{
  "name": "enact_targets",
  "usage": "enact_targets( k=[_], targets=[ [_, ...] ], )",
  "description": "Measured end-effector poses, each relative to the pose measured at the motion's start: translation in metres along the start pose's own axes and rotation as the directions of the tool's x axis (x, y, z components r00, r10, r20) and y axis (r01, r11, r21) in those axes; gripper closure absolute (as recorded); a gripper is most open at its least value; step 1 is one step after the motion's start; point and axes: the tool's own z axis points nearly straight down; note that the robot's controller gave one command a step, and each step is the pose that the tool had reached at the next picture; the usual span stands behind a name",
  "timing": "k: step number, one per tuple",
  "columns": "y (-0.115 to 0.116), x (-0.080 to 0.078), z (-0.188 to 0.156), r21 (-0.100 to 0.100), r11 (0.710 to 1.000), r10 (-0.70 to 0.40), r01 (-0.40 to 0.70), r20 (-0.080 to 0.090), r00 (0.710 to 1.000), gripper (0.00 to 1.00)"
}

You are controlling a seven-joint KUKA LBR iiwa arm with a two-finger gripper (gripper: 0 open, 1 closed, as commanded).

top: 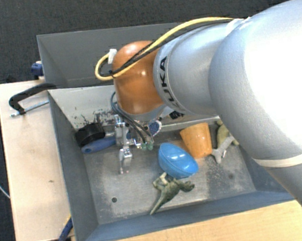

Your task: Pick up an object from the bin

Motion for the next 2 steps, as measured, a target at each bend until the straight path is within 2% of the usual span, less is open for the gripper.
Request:
enact_targets(
  k=[1,2],
  targets=[
    [0.0159,0.0083,0.0059,0.000,0.969,0.247,-0.247,-0.004,0.969,0.00],
    [0.0166,0.0096,0.0074,-0.004,0.963,0.270,-0.270,-0.007,0.963,0.00]
  ],
)
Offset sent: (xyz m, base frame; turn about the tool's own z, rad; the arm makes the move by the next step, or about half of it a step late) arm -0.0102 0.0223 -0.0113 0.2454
